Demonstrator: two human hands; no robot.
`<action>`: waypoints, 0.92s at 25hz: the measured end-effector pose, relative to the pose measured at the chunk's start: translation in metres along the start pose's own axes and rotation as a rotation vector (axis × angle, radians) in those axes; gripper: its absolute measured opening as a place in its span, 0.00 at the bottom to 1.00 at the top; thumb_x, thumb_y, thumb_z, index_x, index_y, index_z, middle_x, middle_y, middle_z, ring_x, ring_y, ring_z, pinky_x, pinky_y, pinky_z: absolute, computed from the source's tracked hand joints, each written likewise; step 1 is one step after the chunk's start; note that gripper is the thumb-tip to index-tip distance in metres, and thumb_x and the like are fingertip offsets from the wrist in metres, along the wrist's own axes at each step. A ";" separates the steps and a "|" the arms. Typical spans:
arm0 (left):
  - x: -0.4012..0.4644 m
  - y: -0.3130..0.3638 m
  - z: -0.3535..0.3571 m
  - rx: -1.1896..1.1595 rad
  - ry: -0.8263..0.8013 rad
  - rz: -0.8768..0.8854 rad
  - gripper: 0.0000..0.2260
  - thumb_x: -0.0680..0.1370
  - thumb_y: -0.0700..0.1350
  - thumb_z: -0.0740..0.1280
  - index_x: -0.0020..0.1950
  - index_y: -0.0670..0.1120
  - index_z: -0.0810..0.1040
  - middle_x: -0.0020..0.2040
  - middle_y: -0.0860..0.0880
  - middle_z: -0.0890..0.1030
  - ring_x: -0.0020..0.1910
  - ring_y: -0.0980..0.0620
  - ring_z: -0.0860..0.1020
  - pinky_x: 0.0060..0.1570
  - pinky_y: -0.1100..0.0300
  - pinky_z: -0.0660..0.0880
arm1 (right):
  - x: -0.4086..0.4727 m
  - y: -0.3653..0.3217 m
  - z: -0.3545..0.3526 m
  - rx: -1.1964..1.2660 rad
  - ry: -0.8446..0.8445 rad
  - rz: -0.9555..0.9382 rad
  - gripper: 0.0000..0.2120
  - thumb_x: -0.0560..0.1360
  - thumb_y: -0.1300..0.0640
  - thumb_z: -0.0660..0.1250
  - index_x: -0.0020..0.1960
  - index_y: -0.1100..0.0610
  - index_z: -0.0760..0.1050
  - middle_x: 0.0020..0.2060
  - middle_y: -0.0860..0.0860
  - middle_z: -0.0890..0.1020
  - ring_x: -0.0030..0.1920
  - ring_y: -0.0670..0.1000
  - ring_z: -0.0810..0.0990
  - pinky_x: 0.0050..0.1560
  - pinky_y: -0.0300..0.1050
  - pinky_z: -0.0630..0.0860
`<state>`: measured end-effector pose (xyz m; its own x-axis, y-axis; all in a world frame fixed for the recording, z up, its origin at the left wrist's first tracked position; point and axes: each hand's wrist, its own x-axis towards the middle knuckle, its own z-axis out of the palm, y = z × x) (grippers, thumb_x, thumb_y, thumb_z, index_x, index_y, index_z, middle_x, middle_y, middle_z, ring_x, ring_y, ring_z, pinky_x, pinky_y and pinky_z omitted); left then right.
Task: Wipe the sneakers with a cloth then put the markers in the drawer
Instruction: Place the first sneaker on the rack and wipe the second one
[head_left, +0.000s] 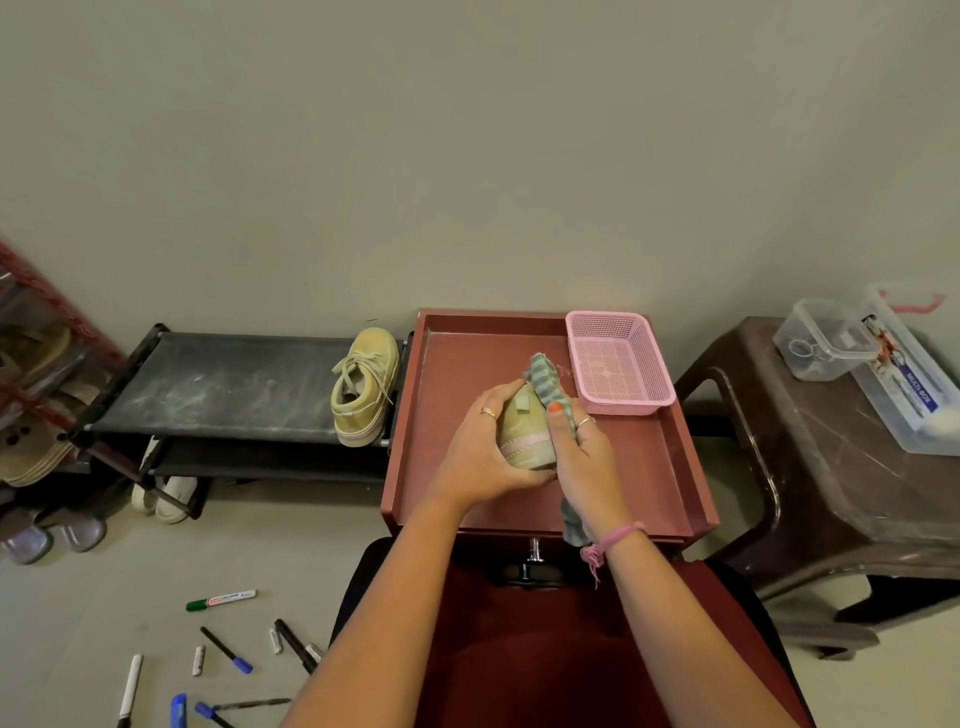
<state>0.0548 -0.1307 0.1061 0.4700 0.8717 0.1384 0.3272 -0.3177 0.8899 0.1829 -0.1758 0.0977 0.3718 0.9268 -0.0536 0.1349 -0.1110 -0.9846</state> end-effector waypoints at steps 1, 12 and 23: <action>0.001 -0.001 0.001 -0.013 0.006 -0.009 0.41 0.59 0.49 0.80 0.68 0.58 0.65 0.63 0.56 0.72 0.62 0.61 0.72 0.62 0.67 0.69 | -0.004 -0.001 0.002 -0.010 0.013 -0.031 0.24 0.75 0.34 0.57 0.65 0.43 0.73 0.66 0.47 0.75 0.70 0.49 0.68 0.69 0.55 0.67; 0.003 -0.010 -0.002 -0.077 0.046 -0.064 0.39 0.57 0.48 0.80 0.66 0.55 0.70 0.61 0.58 0.75 0.60 0.65 0.74 0.59 0.69 0.71 | 0.005 -0.004 -0.004 -0.191 -0.097 -0.179 0.13 0.81 0.51 0.58 0.62 0.48 0.76 0.62 0.47 0.78 0.65 0.50 0.73 0.64 0.45 0.71; 0.002 -0.009 0.006 -0.132 0.064 -0.085 0.29 0.61 0.49 0.77 0.58 0.64 0.72 0.60 0.50 0.78 0.60 0.55 0.77 0.62 0.54 0.74 | -0.026 -0.006 -0.014 -0.734 -0.172 -0.581 0.19 0.80 0.53 0.55 0.70 0.50 0.69 0.71 0.42 0.66 0.75 0.46 0.55 0.75 0.48 0.54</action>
<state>0.0576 -0.1283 0.0956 0.3911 0.9165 0.0841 0.2512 -0.1942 0.9482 0.1858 -0.2040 0.1070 -0.0673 0.9417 0.3298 0.8213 0.2400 -0.5175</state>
